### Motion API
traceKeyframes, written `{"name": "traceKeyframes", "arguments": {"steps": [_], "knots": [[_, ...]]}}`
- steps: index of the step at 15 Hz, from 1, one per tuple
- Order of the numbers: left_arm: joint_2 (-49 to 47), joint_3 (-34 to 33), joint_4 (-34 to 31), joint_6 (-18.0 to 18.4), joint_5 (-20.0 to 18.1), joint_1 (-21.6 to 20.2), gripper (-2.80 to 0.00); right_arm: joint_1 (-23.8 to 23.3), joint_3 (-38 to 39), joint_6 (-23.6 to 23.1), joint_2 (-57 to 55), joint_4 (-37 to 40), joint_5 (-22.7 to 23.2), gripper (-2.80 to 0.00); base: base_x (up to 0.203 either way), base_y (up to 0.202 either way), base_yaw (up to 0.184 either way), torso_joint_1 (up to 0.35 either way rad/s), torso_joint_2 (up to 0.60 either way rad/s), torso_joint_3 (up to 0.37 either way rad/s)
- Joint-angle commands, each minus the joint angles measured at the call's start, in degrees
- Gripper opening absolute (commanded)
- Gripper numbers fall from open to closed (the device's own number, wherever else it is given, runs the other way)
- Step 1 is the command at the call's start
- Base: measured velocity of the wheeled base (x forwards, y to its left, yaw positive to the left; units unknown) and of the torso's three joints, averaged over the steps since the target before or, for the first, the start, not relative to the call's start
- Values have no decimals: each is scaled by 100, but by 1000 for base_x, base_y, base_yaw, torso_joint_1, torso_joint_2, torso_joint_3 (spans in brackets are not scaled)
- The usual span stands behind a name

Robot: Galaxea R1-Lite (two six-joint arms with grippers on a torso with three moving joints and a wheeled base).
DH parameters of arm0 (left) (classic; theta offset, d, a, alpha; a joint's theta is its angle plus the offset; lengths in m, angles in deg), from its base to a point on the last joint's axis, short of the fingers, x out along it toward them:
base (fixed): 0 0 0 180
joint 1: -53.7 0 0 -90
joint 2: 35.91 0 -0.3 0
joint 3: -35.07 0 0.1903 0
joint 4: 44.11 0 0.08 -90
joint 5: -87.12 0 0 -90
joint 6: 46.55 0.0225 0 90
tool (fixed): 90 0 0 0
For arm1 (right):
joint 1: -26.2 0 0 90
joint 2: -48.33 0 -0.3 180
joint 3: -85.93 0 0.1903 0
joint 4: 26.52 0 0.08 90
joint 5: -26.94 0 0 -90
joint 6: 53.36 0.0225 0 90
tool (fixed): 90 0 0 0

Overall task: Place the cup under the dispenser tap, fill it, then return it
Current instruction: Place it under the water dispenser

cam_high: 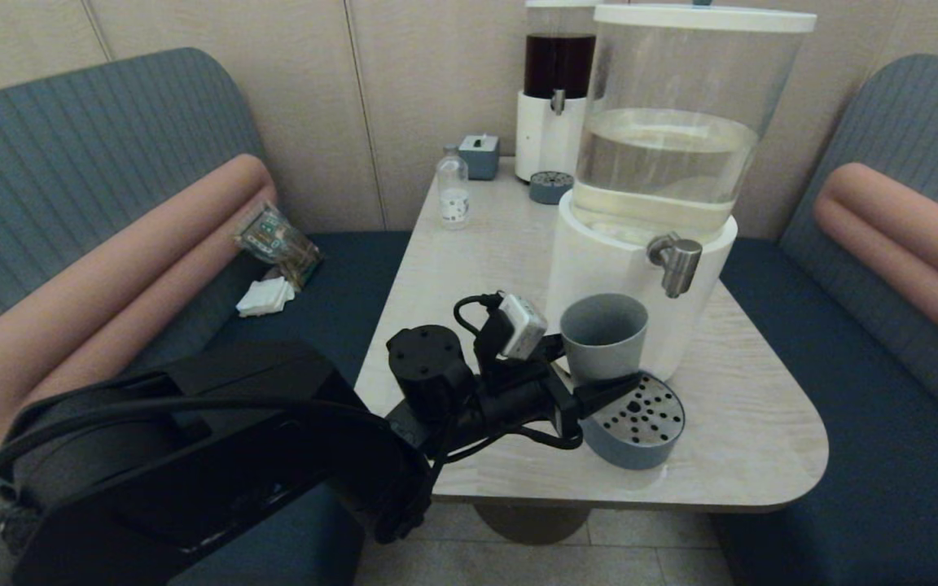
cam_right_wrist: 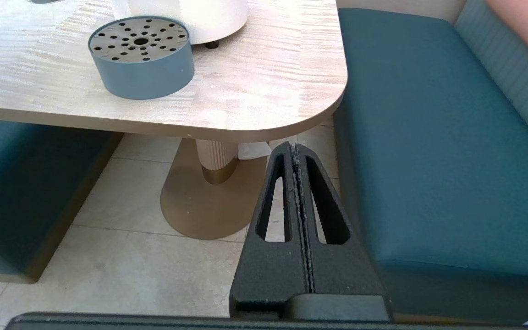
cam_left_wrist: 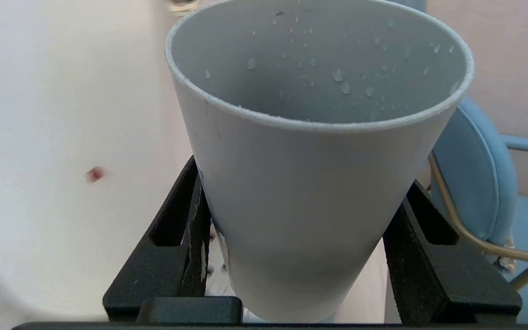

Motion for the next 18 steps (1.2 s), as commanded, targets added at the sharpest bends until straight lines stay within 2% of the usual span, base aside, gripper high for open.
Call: {"name": "traceKeyframes", "arguments": {"steps": [1, 10, 18], "knots": [[-419, 408, 40, 6, -41, 34, -280, 0, 1, 0, -7, 0, 3, -280, 0, 0, 0, 0, 0, 0], [-1531, 1909, -96, -1, -218, 32, -280, 0, 9, 0, -7, 0, 3, -280, 0, 0, 0, 0, 0, 0], [-2059, 2803, -202, -2, -272, 23, -280, 0, 9, 0, -7, 0, 3, -280, 0, 0, 0, 0, 0, 0]]}}
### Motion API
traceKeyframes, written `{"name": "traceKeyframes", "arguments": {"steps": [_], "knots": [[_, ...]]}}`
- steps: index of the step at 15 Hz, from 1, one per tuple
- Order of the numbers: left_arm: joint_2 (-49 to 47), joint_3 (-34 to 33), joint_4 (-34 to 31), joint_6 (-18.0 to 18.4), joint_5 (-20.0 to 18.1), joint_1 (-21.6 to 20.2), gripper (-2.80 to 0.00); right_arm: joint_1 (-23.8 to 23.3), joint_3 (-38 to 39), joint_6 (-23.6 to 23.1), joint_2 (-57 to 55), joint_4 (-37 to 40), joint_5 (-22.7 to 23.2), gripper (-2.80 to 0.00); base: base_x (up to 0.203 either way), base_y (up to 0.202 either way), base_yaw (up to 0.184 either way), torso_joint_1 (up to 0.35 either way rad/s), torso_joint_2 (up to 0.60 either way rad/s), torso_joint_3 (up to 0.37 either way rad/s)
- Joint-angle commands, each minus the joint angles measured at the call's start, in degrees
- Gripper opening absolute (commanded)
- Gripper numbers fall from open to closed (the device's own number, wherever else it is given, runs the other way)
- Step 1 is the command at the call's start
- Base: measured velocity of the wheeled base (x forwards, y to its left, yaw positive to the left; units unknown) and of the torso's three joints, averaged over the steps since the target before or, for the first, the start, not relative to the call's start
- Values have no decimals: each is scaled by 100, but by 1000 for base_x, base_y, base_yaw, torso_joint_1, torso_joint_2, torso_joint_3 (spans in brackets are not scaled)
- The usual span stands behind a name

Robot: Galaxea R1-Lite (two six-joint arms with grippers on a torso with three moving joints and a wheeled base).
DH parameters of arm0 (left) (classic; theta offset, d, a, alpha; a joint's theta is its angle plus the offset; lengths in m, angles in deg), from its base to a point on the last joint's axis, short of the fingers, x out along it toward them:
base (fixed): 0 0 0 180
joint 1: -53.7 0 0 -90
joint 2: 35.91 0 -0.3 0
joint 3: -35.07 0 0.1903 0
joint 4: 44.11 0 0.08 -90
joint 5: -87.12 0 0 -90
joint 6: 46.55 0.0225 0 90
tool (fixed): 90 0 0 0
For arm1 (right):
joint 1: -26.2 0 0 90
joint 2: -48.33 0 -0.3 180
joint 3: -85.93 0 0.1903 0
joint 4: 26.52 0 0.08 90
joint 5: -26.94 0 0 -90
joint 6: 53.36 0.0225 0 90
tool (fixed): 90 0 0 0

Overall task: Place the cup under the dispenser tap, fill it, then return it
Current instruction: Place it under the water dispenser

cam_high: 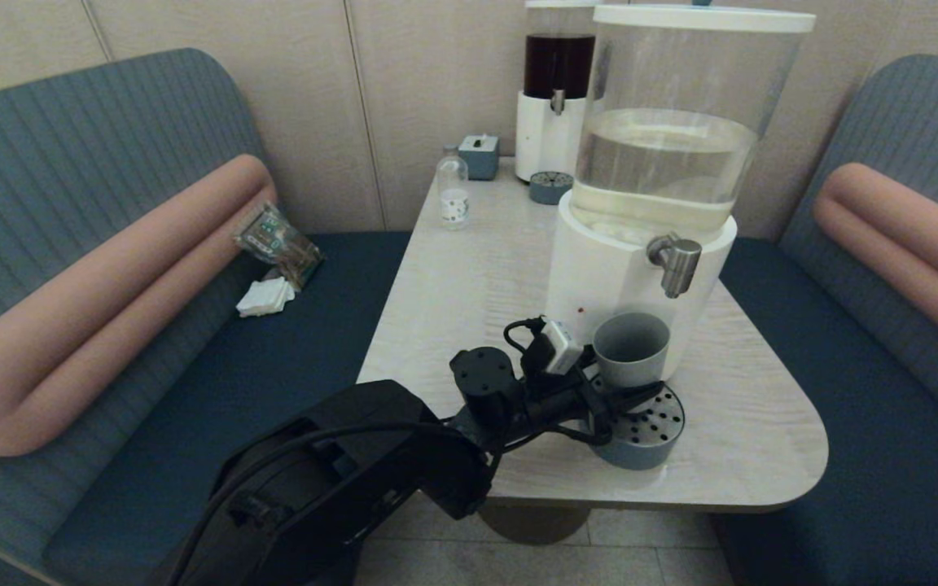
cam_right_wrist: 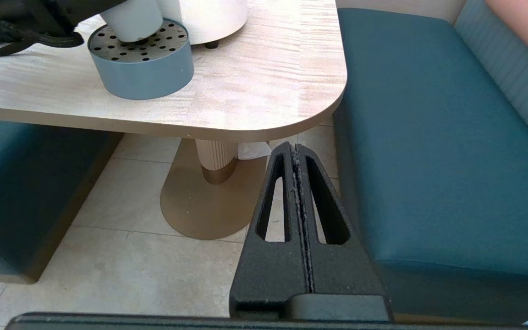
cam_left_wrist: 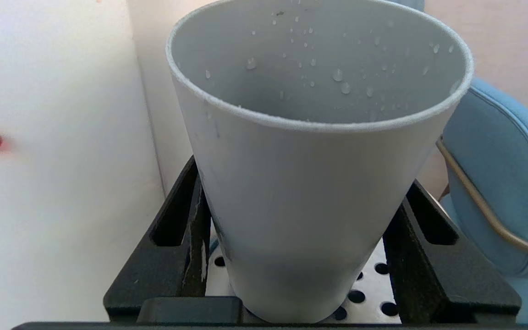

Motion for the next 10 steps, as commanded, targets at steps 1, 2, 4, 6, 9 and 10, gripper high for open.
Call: {"name": "traceKeyframes", "arguments": {"steps": [1, 2, 4, 6, 9, 10], "knots": [[-170, 218, -13, -5, -31, -8, -280, 0, 4, 0, -7, 0, 4, -280, 0, 0, 0, 0, 0, 0], [-179, 228, -24, -5, -31, -9, -280, 0, 9, 0, -7, 0, 13, -280, 0, 0, 0, 0, 0, 0], [-224, 287, -24, -5, -38, -8, -280, 0, 0, 0, -7, 0, 4, -280, 0, 0, 0, 0, 0, 0], [-293, 422, -25, -5, -34, -15, 0, 0, 9, 0, -7, 0, 4, -280, 0, 0, 0, 0, 0, 0], [-283, 414, -40, -5, -39, -25, 0, 0, 9, 0, -7, 0, 4, -280, 0, 0, 0, 0, 0, 0], [-276, 412, -24, -5, -40, -25, 0, 0, 9, 0, -7, 0, 4, -280, 0, 0, 0, 0, 0, 0]]}}
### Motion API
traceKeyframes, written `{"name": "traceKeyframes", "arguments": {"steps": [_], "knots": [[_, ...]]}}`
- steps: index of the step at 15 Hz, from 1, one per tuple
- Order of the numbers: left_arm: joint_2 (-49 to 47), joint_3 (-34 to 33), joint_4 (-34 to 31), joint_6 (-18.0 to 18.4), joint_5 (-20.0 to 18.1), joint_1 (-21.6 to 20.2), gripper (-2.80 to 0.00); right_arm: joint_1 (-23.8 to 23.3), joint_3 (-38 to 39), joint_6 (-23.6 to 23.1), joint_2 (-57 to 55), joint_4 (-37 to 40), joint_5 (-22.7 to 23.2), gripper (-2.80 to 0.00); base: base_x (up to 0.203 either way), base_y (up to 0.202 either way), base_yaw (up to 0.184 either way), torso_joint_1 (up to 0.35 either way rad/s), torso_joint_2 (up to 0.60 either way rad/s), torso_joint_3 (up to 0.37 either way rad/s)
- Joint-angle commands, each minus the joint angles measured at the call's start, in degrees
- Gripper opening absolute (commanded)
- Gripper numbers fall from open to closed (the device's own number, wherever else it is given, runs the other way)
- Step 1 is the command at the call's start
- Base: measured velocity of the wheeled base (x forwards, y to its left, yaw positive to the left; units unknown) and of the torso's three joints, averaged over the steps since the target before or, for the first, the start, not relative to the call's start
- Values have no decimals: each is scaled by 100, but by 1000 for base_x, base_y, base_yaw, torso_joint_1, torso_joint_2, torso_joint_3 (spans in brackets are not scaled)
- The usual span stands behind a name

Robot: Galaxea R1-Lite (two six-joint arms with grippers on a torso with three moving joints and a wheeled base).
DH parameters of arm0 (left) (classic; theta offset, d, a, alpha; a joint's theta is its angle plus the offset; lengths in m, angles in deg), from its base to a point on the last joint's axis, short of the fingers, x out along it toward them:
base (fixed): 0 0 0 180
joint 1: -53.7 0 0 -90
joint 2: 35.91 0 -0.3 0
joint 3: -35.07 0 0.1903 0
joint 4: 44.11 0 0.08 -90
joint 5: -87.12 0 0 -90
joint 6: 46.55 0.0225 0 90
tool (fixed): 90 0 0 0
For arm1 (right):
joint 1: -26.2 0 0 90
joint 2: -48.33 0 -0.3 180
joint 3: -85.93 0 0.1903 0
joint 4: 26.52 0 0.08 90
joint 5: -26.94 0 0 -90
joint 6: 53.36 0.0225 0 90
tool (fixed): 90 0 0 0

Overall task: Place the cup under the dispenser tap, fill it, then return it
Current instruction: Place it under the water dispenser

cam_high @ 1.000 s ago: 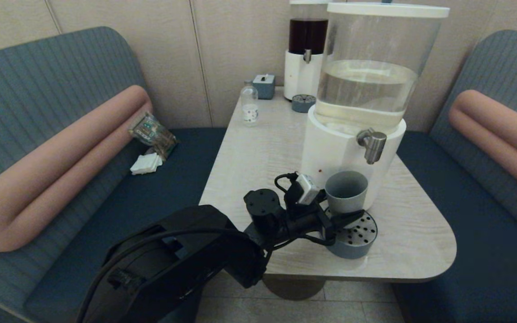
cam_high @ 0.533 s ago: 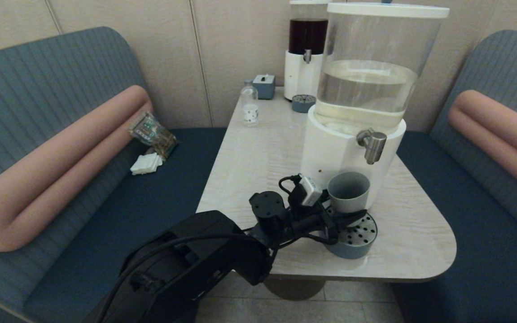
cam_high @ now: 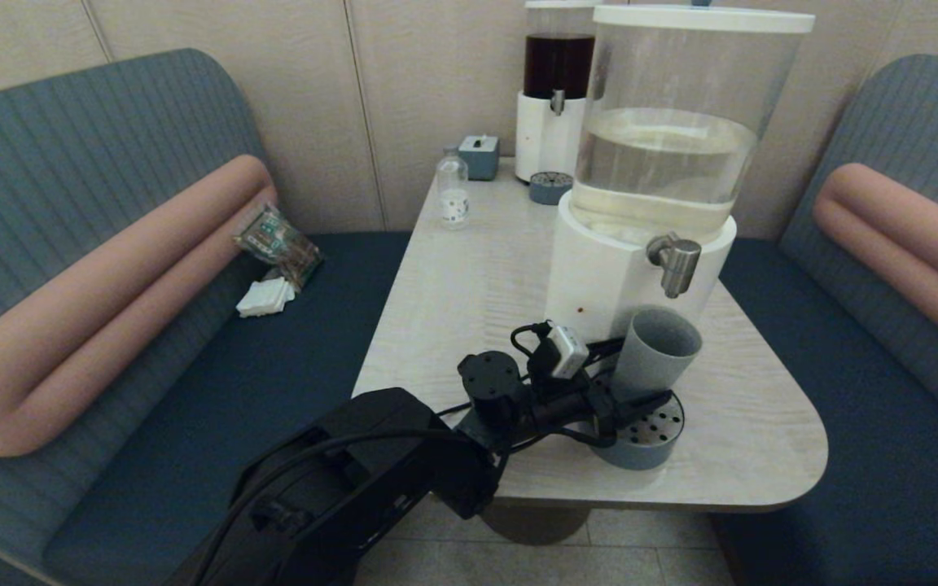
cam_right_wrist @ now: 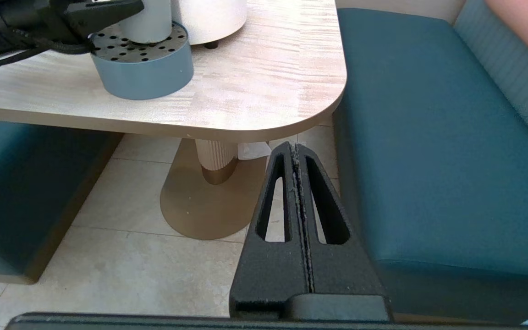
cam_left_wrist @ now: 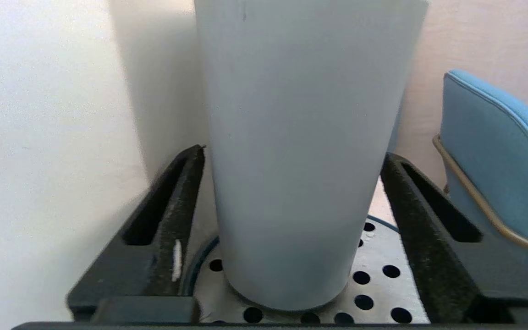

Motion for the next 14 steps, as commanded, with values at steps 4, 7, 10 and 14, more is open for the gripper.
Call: {"name": "traceKeyframes", "arguments": {"steps": [4, 7, 10, 14], "knots": [[48, -70, 73, -4, 0, -23, 0, 0, 0, -3, -7, 0, 4, -280, 0, 0, 0, 0, 0, 0], [220, -454, 124, -4, 0, -36, 0, 0, 9, -2, -7, 0, 4, -280, 0, 0, 0, 0, 0, 0], [635, -1213, 266, -4, -2, -77, 0, 0, 9, -2, -7, 0, 4, -280, 0, 0, 0, 0, 0, 0], [1323, -2383, 361, -8, -40, -157, 0, 0, 9, -2, -7, 0, 4, -280, 0, 0, 0, 0, 0, 0]]}}
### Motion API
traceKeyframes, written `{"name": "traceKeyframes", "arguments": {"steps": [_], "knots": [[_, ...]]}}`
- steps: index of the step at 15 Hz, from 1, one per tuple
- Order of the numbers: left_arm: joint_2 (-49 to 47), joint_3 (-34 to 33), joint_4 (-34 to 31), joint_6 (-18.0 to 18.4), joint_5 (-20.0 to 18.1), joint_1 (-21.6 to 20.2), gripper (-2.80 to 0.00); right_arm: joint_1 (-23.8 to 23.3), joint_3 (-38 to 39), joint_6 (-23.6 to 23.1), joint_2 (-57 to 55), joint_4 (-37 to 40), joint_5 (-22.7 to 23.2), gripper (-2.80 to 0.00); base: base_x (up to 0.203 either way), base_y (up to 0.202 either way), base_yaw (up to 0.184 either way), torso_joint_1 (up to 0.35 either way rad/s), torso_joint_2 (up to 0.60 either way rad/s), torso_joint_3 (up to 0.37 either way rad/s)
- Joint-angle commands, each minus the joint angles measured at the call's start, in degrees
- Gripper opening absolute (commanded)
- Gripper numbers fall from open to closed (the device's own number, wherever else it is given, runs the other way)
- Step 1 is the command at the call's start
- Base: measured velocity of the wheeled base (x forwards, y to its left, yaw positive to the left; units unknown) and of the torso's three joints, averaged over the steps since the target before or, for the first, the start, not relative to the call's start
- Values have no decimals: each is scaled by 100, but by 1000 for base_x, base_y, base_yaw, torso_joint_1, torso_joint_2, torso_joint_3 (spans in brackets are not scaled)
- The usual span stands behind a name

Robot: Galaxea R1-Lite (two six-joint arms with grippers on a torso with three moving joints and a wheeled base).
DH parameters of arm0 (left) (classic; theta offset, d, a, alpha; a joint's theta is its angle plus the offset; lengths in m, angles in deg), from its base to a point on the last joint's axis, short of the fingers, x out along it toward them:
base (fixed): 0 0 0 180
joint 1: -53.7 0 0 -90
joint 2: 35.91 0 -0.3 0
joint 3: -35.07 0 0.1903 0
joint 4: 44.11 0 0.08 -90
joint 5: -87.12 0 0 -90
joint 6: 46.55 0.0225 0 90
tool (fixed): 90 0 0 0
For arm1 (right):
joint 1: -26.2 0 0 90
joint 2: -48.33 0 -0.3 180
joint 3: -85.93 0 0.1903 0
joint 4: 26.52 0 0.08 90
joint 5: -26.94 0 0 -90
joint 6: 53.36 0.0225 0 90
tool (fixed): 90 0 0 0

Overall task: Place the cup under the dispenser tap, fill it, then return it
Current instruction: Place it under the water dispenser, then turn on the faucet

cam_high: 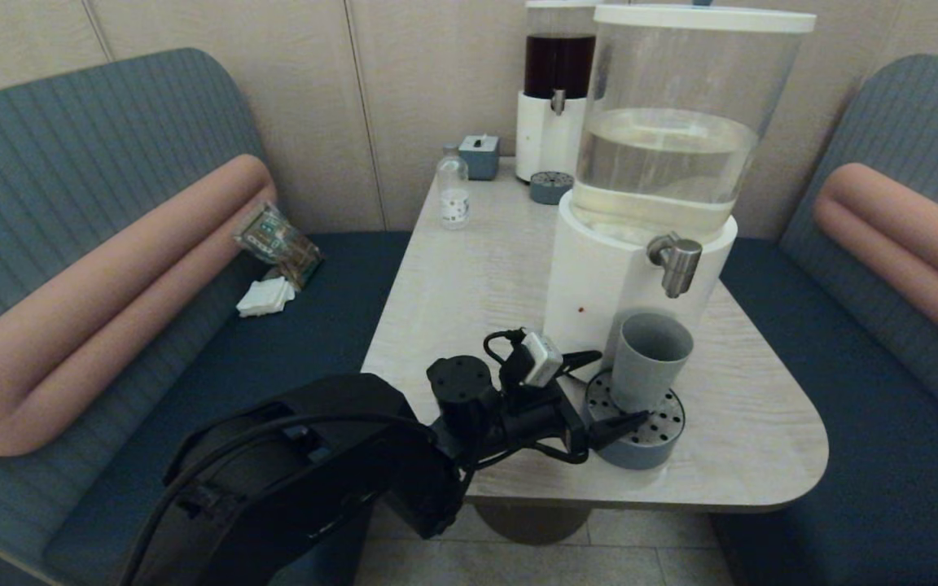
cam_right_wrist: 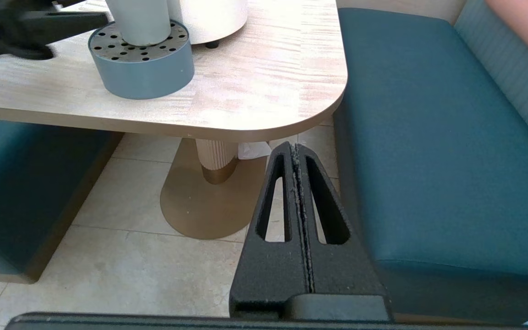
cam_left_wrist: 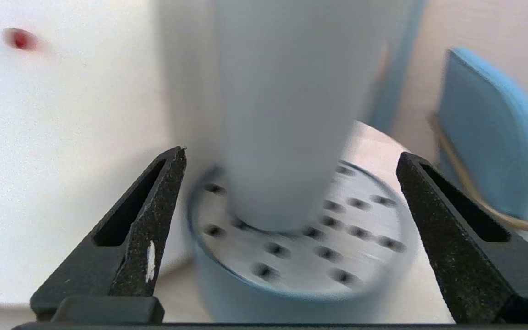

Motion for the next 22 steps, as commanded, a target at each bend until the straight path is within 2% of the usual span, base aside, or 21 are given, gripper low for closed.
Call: {"name": "traceKeyframes", "arguments": {"steps": [1, 4, 7, 8, 12, 14, 18, 20, 22], "knots": [[578, -641, 63, -9, -45, -95, 0, 0, 9, 0, -7, 0, 0, -280, 0, 0, 0, 0, 0, 0], [1100, -1646, 65, -5, -55, -262, 0, 0, 9, 0, -7, 0, 0, -280, 0, 0, 0, 0, 0, 0], [2180, -2963, 65, 4, -75, -596, 0, 0, 9, 0, -7, 0, 0, -280, 0, 0, 0, 0, 0, 0], [2605, -3341, 65, 9, -79, -787, -280, 0, 1, 0, -7, 0, 0, -280, 0, 0, 0, 0, 0, 0], [4454, -4735, 65, -84, -4, -1956, -280, 0, 9, -1, -7, 0, 0, -280, 0, 0, 0, 0, 0, 0], [5296, -5271, 65, -152, 318, -2551, -280, 0, 9, 0, -7, 0, 0, -280, 0, 0, 0, 0, 0, 0], [7191, -6041, -119, -374, 1235, -2960, -280, 0, 9, 0, -7, 0, 0, -280, 0, 0, 0, 0, 0, 0], [8275, -6196, -699, -422, 1630, -3070, -280, 0, 9, 0, -7, 0, 0, -280, 0, 0, 0, 0, 0, 0], [9314, -6184, -1639, -440, 2017, -3178, -280, 0, 9, 0, -7, 0, 0, -280, 0, 0, 0, 0, 0, 0]]}}
